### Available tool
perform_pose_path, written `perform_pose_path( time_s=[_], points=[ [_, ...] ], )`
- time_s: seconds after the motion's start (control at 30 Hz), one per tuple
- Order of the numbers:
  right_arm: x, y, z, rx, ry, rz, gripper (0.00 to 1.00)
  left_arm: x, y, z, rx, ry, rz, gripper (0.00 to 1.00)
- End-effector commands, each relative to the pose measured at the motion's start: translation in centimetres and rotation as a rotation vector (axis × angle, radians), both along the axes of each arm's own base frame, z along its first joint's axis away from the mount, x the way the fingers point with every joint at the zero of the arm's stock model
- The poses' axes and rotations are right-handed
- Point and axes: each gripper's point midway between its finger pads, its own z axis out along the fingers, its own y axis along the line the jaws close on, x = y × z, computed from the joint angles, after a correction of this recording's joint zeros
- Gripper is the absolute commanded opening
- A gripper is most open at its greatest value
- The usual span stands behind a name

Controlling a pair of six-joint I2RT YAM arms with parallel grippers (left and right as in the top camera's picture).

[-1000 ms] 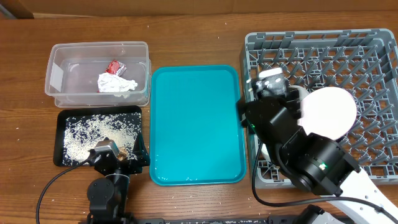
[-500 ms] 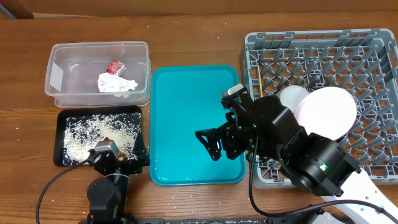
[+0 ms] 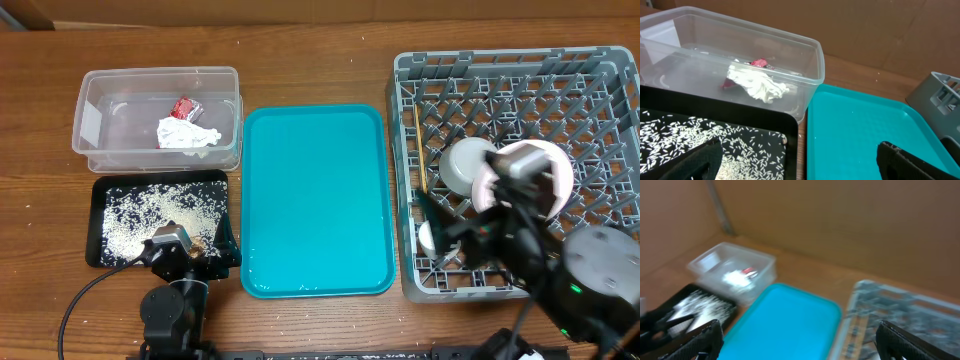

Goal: Sort waste into correct bins and load items into the dishwasher

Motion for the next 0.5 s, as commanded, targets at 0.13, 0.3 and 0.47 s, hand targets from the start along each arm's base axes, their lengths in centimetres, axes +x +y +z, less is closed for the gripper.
perform_pose_path(
  time_s=[0.13, 0.3, 0.47],
  points=[
    [1.7, -4.5, -3.9, -0.007, -0.044, -0.142, 1.0, 0.0, 0.3, 0.1, -0.007, -0.01, 0.018, 1.0],
    [2.2, -5.5, -8.5, 0.037, -0.063, -0.153, 1.0, 0.0, 0.3, 0.1, -0.007, -0.01, 0.018, 1.0],
    [1.5, -6.3, -13.7, 0.056, -0.066, -0.159, 1.0, 0.0, 0.3, 0.1, -0.007, -0.009, 0.018, 1.0]
  ],
)
